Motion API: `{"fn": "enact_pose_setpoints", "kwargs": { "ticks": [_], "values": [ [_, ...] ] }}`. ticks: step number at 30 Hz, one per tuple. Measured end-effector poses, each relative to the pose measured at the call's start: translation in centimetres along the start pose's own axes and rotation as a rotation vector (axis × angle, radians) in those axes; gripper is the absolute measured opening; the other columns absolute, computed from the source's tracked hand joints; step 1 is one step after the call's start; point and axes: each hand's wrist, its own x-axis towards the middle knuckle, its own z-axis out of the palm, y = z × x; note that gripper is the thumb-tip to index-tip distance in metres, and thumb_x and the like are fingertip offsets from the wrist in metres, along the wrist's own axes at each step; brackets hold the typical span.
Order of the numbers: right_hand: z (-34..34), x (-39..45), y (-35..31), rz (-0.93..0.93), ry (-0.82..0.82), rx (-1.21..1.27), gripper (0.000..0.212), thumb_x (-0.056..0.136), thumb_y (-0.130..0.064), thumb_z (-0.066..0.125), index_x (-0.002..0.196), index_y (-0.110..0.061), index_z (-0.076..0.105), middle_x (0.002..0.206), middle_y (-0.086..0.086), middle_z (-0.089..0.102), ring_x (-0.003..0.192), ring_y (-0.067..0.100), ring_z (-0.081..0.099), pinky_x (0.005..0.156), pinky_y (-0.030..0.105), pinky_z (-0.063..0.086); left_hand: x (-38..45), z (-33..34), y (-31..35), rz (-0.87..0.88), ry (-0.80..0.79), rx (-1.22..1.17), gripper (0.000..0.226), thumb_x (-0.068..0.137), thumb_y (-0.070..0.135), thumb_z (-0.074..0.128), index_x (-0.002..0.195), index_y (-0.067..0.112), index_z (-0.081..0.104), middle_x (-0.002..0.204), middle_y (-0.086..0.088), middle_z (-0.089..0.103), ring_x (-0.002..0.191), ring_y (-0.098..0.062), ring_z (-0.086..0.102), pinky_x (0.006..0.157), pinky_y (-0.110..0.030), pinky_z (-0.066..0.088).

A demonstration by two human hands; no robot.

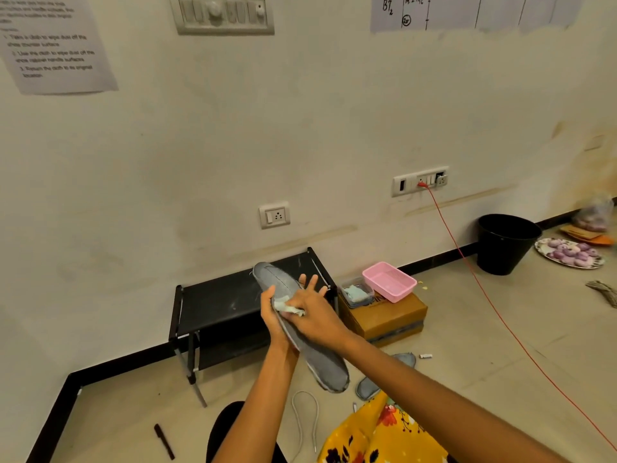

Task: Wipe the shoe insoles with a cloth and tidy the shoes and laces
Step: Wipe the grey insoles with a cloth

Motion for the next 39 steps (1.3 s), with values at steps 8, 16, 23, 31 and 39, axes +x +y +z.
{"fn": "enact_pose_setpoints", "kwargs": {
  "ticks": [8,16,23,31,39],
  "values": [
    [-2.9,1.8,1.5,-0.037,0.185,-0.251,0.028,0.092,-0.036,0.054,0.1,-0.016,0.073,0.096,0.011,0.069,0.097,0.029,0.056,0.078,0.036,0.044,0.0,-0.2,0.2,0.046,0.0,0.042,0.053,0.085,0.049,0.044,0.09,0.007,0.076,0.092,-0.013,0.069,0.082,-0.023,0.069,0.074,-0.034,0.057],
    [-2.1,0.2,0.8,-0.077,0.096,0.115,0.022,0.084,-0.026,0.067,0.093,-0.006,0.072,0.088,0.013,0.064,0.08,0.017,0.054,0.069,0.031,0.044,0.7,-1.3,1.3,0.037,-0.018,-0.064,0.083,0.064,0.058,0.064,0.126,0.004,0.054,0.127,-0.015,0.059,0.115,-0.027,0.058,0.099,-0.04,0.047],
    [-1.1,0.8,1.4,0.127,0.258,0.17,0.025,0.09,-0.019,0.059,0.109,-0.005,0.063,0.107,0.011,0.06,0.097,0.023,0.057,0.078,0.029,0.043,0.3,-0.6,0.5,0.008,0.101,0.059,0.077,0.075,0.069,0.052,0.119,0.008,0.064,0.118,-0.017,0.064,0.104,-0.027,0.064,0.095,-0.041,0.049],
    [0.1,-0.2,0.7,-0.123,0.238,-0.315,0.033,0.094,-0.032,0.051,0.114,-0.011,0.066,0.119,0.004,0.051,0.111,0.018,0.044,0.088,0.025,0.036,0.5,-0.9,0.4,-0.013,0.2,-0.048,0.069,0.088,0.059,0.039,0.131,0.006,0.049,0.114,-0.018,0.064,0.108,-0.033,0.059,0.097,-0.046,0.046],
    [-1.9,1.7,2.8,-0.106,0.33,-0.1,0.025,0.087,-0.026,0.062,0.102,-0.008,0.068,0.107,0.004,0.054,0.099,0.018,0.049,0.083,0.03,0.046,0.7,-1.3,0.2,-0.035,0.193,-0.003,0.066,0.092,0.06,0.034,0.127,0.008,0.054,0.103,-0.017,0.067,0.094,-0.03,0.063,0.086,-0.043,0.051]
  ]
}}
